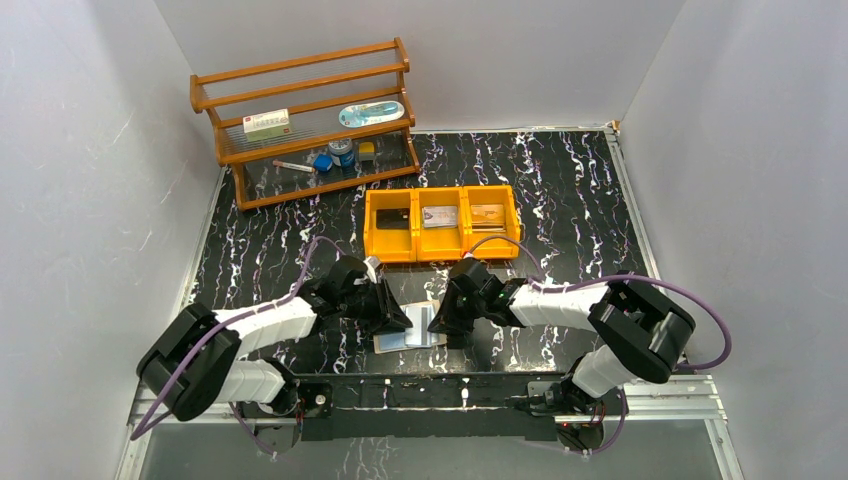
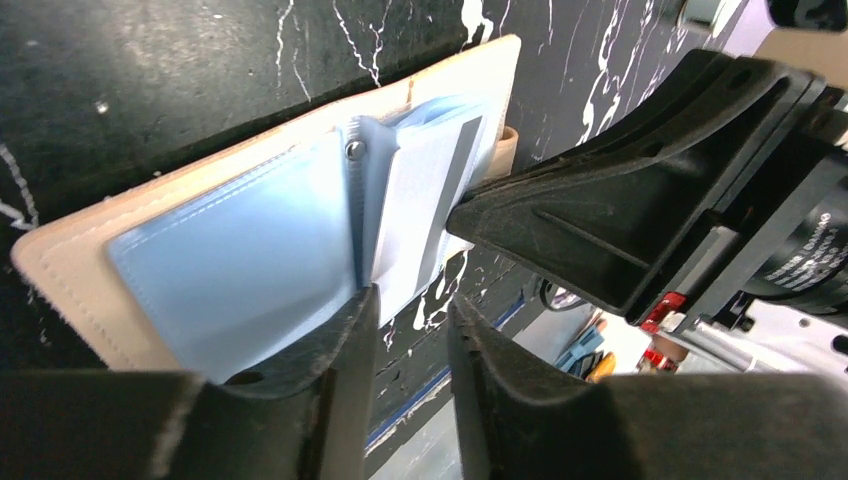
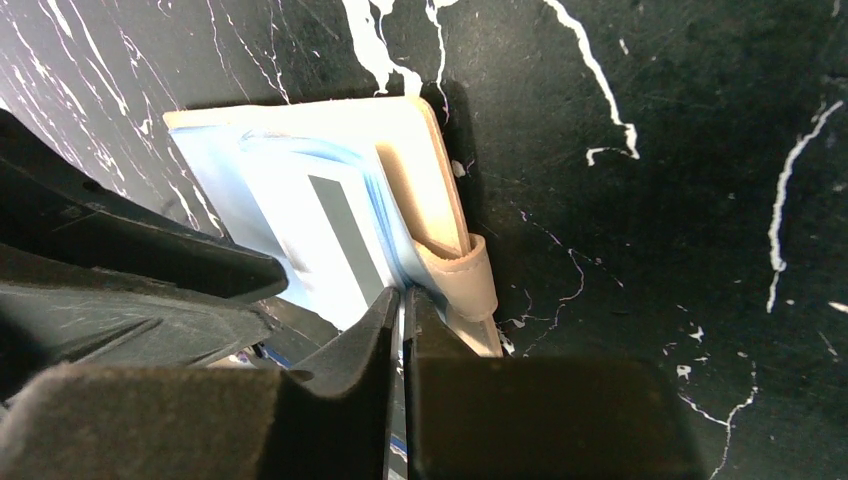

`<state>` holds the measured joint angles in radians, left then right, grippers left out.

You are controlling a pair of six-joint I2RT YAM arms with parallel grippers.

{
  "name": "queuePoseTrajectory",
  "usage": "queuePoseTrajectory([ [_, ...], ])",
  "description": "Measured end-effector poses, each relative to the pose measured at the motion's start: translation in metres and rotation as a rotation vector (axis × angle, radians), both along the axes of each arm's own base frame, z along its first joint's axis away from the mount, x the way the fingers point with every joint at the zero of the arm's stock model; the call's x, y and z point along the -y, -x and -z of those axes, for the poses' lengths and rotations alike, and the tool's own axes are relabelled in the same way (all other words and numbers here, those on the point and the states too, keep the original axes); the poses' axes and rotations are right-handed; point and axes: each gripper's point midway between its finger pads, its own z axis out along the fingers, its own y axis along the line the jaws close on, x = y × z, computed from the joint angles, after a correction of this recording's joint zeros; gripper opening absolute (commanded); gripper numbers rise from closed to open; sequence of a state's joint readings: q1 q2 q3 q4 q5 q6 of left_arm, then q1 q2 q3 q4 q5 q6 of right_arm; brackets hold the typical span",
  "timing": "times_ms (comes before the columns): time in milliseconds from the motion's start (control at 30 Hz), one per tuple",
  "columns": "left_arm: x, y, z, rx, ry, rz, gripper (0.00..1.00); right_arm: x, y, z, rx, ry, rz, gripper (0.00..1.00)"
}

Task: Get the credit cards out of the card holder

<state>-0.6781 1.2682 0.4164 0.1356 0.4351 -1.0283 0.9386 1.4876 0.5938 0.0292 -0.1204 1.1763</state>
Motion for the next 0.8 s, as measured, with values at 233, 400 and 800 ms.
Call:
queuePoseTrajectory([
  [233,0.005,0.005,0.009,-0.033,0.013,0.034,0.11,-0.001,0.001,0.000,-0.012,-0.005,0.000,0.12],
  [400,0.005,0.004,0.008,-0.024,0.018,0.039,0.14,-0.002,0.001,0.000,-0.018,-0.008,0.005,0.12],
  [800,-0.013,0.002,0.012,0.013,-0.075,-0.008,0.26,-0.002,0.001,0.000,-0.023,-0.008,0.012,0.12],
])
